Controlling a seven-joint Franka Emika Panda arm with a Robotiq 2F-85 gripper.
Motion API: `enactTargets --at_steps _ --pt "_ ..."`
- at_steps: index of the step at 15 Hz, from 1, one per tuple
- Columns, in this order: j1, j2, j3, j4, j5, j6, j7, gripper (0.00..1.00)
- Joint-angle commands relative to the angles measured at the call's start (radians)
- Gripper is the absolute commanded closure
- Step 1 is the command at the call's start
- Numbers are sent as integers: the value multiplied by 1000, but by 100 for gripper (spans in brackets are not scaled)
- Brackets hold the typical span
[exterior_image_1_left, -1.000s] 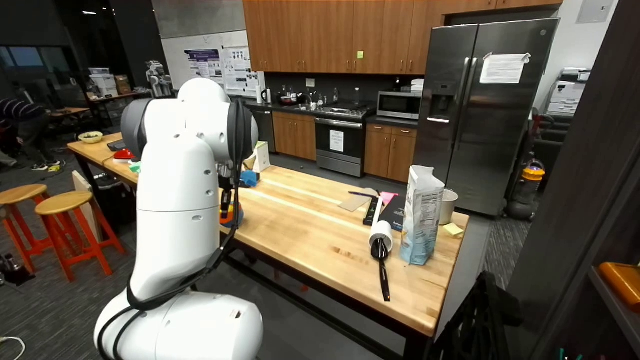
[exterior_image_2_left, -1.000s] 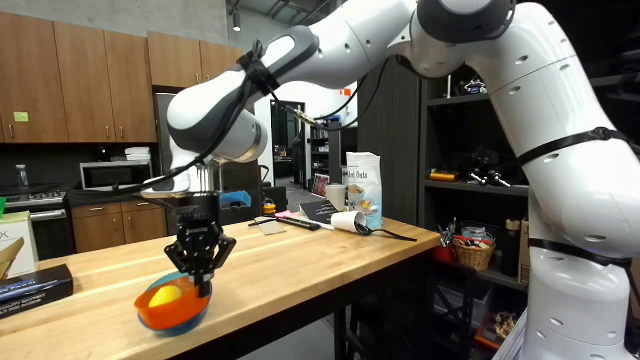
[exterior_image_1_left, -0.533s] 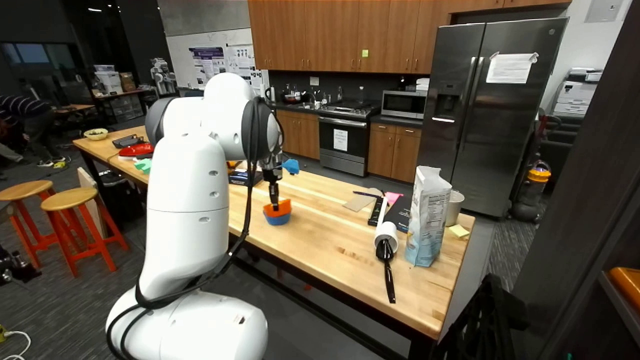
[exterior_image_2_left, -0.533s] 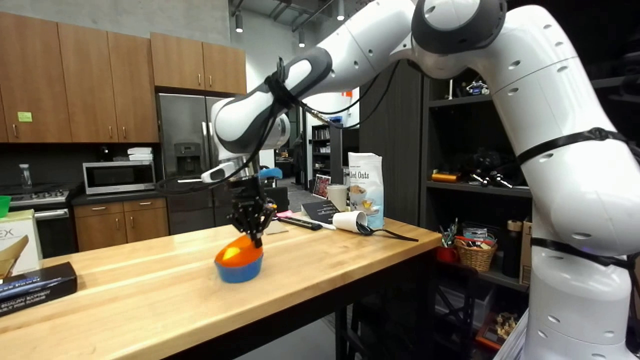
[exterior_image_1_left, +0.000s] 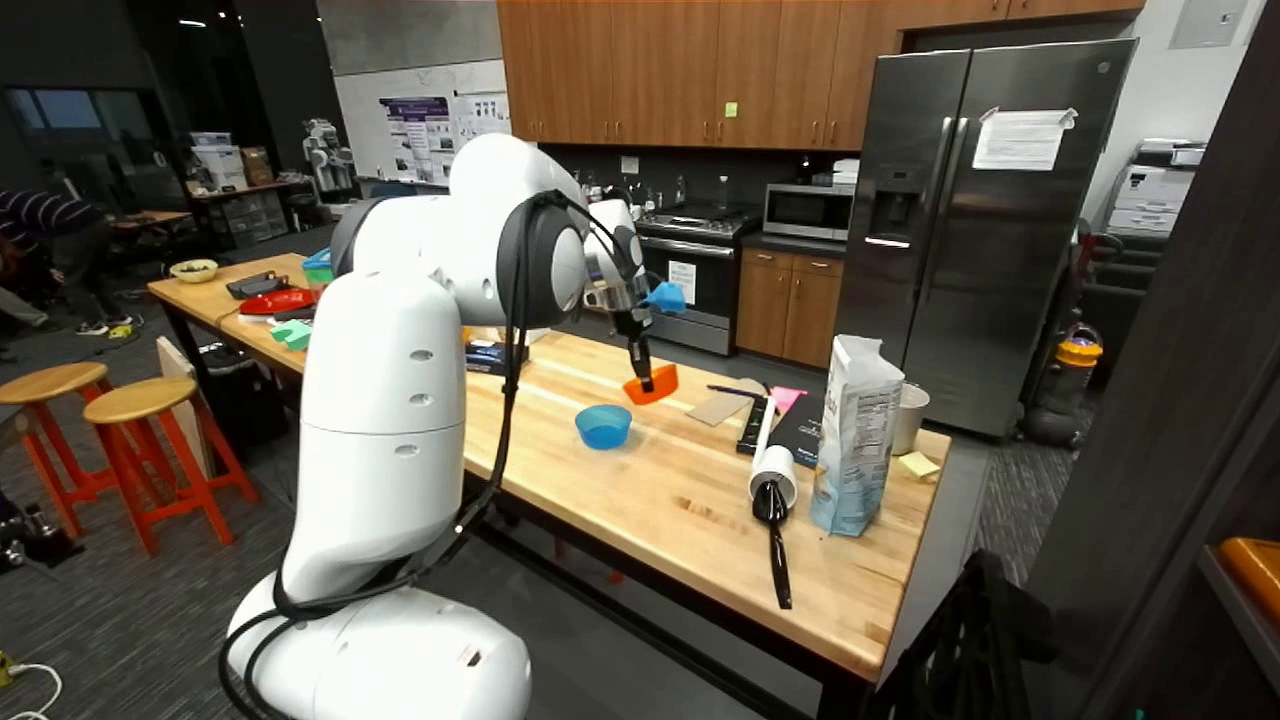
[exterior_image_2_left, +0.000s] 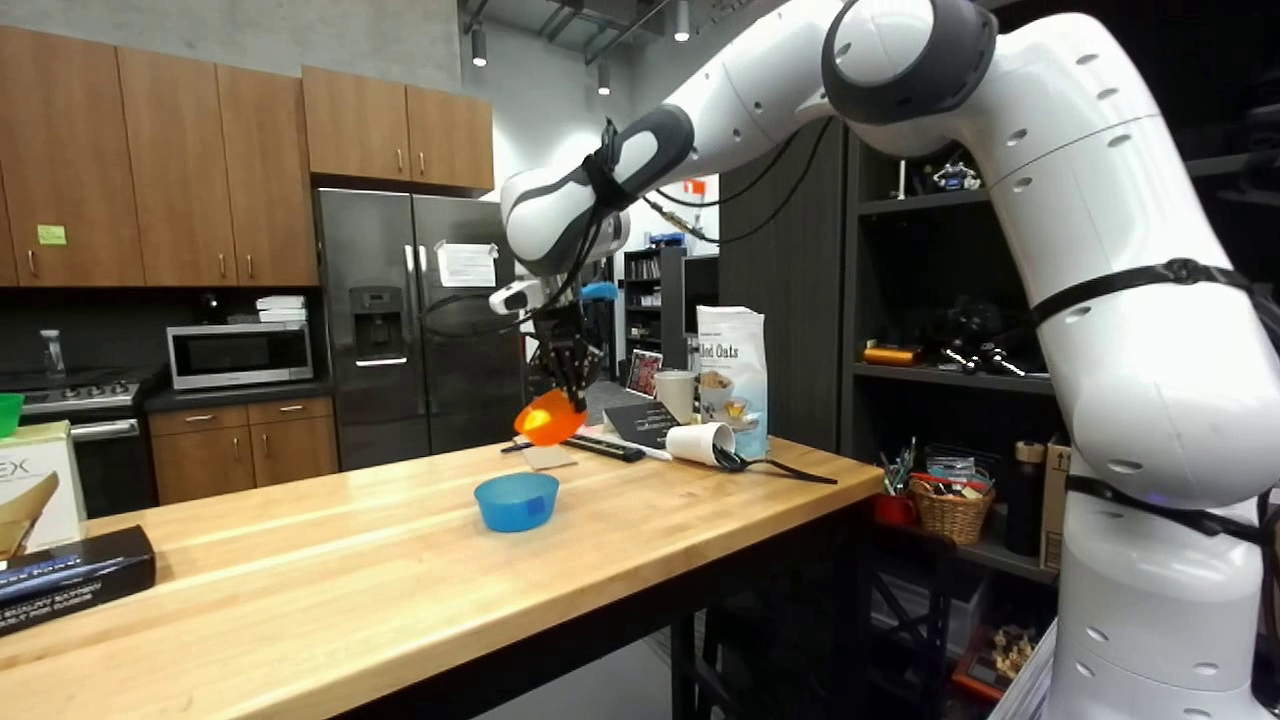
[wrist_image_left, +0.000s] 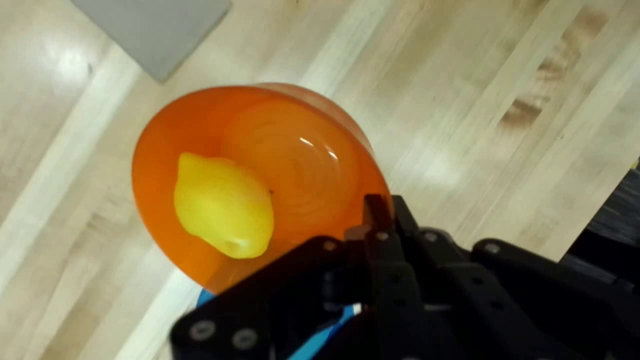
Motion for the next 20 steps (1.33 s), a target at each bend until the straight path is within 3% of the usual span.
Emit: enactTargets --at_steps 1,3,7,12,17,20 --pt "-75 -15 -28 133 7 -111 -176 99" --pt "-122 11 -44 250 49 -206 -300 99" --pt "-228 84 -74 503 202 -519 -545 99" --pt "-345 193 -111 767 283 -860 -714 99" --pt "-453 325 -117 1011 288 -1041 -849 99" --pt "-508 388 -115 1111 276 -1089 -928 99"
